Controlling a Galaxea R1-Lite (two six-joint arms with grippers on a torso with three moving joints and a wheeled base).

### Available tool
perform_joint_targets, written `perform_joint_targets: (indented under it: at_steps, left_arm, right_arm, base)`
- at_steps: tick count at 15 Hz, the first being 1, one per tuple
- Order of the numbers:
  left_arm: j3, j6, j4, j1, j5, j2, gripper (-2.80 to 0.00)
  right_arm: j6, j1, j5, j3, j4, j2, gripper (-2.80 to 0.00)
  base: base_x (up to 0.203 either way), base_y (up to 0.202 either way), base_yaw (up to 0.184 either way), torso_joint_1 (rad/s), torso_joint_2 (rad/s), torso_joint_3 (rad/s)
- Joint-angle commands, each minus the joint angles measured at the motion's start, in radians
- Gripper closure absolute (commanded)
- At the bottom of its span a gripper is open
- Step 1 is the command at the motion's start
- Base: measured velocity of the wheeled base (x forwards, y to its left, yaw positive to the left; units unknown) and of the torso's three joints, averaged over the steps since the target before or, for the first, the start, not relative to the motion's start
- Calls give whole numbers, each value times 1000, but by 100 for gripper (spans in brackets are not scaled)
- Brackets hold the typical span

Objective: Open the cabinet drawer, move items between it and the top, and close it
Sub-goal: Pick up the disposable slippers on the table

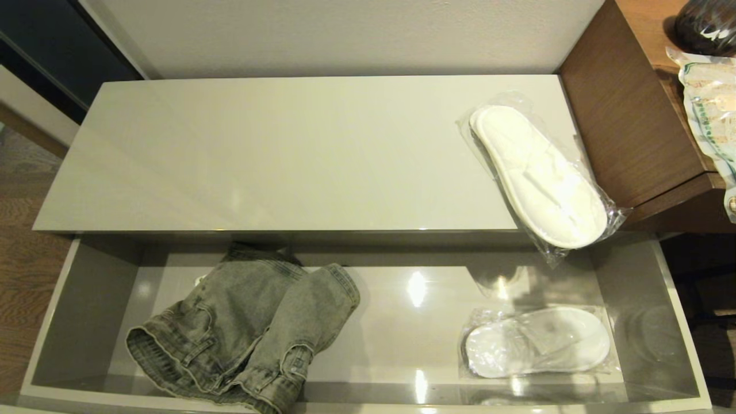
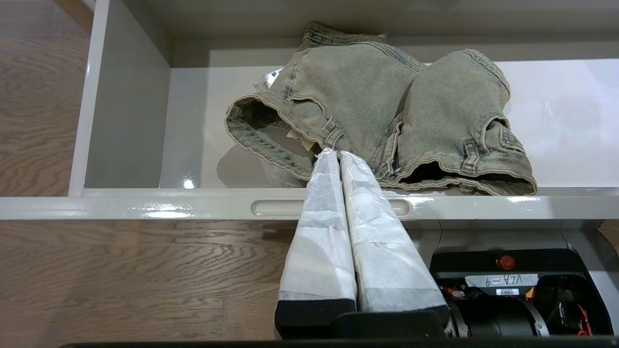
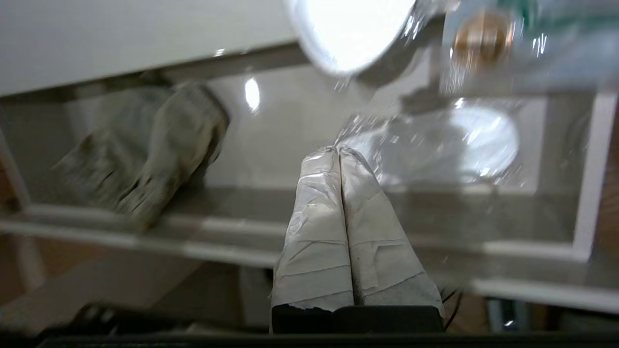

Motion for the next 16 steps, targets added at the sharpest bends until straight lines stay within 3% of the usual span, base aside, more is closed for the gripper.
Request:
perform_joint_targets:
  at_steps: [1, 3, 5, 8, 10, 13, 14, 16]
  left_arm:
    - [0, 0, 0, 0, 0, 2, 0]
    - [0, 0, 0, 0, 0, 2, 0]
    - [0, 0, 0, 0, 0, 2, 0]
    - [0, 0, 0, 0, 0, 2, 0]
    - [0, 0, 0, 0, 0, 2, 0]
    - [0, 0, 0, 0, 0, 2, 0]
    - [0, 0, 0, 0, 0, 2, 0]
    - [0, 0, 0, 0, 0, 2, 0]
  right_arm:
    - [10, 115, -88, 24, -104, 110, 0]
    - [49, 176, -179, 17, -244, 190, 0]
    - [73, 187, -263, 12, -323, 243, 0]
    - [77, 197, -316, 56, -418, 281, 0]
    - [-9, 241, -372, 86, -457, 284, 0]
    - [-59, 289, -372, 90, -467, 305, 0]
    - [-92, 322, -378, 87, -479, 327, -280]
    - [-123, 348, -421, 119, -563, 373, -280]
  base:
    - [0, 0, 0, 0, 0, 0]
    - [0, 0, 0, 0, 0, 0]
    - [0, 0, 0, 0, 0, 0]
    - [0, 0, 0, 0, 0, 0]
    - [0, 0, 0, 0, 0, 0]
    - [0, 0, 0, 0, 0, 0]
    - [0, 0, 0, 0, 0, 0]
    - [0, 0, 0, 0, 0, 0]
